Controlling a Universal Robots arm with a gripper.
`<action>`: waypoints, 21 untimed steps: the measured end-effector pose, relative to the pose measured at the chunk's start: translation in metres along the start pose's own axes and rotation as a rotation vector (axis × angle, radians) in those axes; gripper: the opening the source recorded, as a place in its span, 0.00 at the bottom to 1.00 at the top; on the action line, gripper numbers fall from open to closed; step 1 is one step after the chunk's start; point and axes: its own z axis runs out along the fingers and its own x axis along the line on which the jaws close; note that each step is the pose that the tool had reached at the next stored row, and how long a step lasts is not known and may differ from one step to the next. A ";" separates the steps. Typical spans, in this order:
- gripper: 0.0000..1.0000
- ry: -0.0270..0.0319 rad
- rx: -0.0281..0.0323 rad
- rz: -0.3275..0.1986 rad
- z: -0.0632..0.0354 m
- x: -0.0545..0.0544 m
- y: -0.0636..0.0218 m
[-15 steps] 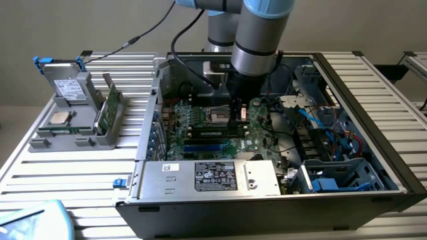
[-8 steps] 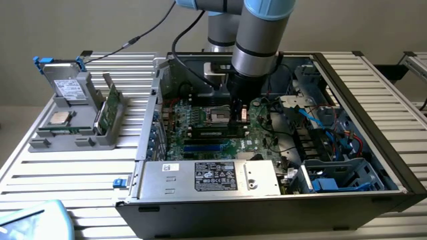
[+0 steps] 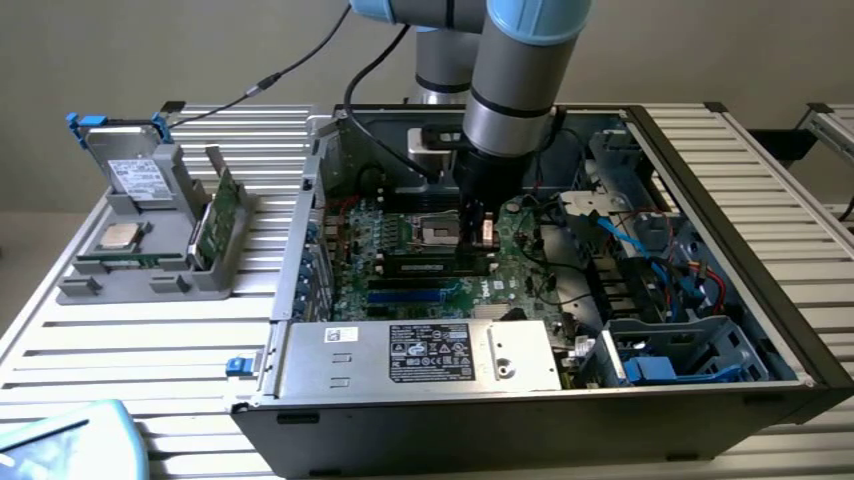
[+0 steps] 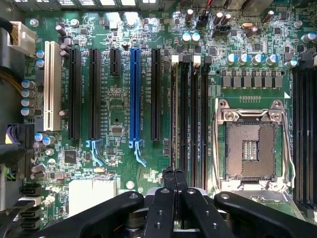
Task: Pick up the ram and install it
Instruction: 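Press down the ram until it locks into place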
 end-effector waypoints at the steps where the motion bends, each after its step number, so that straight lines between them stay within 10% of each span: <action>1: 0.11 -0.0001 0.0000 0.000 0.0004 0.000 0.0000; 21: 0.11 -0.0005 0.0000 0.000 0.0001 0.000 0.0060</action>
